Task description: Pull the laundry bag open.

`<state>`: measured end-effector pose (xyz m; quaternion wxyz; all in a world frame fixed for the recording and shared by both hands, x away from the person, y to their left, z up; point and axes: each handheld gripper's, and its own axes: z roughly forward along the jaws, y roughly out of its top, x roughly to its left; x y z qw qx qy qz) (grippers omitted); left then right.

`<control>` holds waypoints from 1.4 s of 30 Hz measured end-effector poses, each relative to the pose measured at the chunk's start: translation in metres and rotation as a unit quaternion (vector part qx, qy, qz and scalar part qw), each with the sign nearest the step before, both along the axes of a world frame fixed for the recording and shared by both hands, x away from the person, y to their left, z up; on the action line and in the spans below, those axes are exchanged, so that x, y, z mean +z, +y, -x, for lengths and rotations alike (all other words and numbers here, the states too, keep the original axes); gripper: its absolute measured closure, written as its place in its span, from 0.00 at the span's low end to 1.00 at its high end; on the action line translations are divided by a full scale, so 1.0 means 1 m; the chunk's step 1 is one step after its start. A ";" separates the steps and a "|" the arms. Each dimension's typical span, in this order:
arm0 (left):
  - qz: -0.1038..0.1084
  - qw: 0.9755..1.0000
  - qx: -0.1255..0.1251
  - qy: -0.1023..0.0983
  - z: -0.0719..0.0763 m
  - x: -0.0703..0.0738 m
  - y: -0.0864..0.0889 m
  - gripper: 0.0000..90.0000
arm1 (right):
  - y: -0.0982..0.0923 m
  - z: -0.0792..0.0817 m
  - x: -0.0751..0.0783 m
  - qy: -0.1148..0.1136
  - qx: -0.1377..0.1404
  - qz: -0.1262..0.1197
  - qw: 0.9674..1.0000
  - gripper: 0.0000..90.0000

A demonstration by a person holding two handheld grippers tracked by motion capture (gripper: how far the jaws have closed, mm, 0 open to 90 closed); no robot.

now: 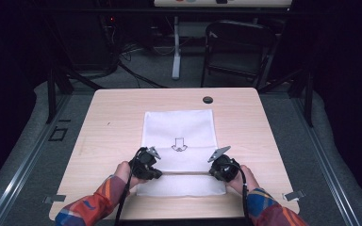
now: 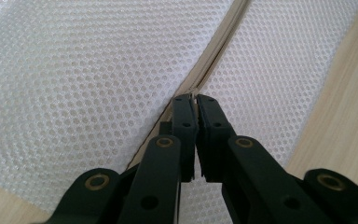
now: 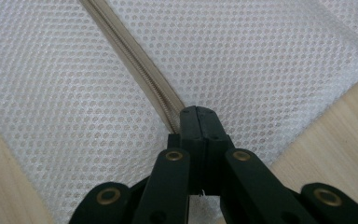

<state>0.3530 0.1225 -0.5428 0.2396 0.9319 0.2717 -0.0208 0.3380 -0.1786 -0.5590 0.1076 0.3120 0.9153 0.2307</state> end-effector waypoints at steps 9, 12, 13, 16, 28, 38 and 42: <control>0.001 1.000 0.015 -0.002 0.002 0.002 0.013 0.96 | 0.000 0.000 0.000 0.001 0.000 0.000 1.000 1.00; 0.003 1.000 0.021 0.000 0.002 0.003 0.018 0.96 | 0.000 0.000 0.000 -0.001 -0.001 -0.002 1.000 1.00; 0.002 1.000 0.019 0.001 0.002 0.004 0.020 0.96 | 0.000 0.000 0.000 0.000 0.000 0.000 1.000 1.00; 0.002 1.000 0.025 -0.002 0.003 0.004 0.025 0.96 | 0.000 0.000 0.000 0.000 0.000 -0.001 1.000 1.00; 0.002 0.999 0.048 -0.004 0.006 0.007 0.045 0.96 | -0.001 0.000 0.000 0.003 -0.002 -0.004 1.000 1.00; 0.003 0.998 0.061 -0.001 0.009 0.007 0.054 0.96 | 0.000 0.000 0.000 0.002 0.000 0.001 1.000 1.00; -0.003 0.997 0.075 -0.002 0.010 0.007 0.060 0.96 | 0.000 0.000 0.000 0.003 0.000 0.002 1.000 1.00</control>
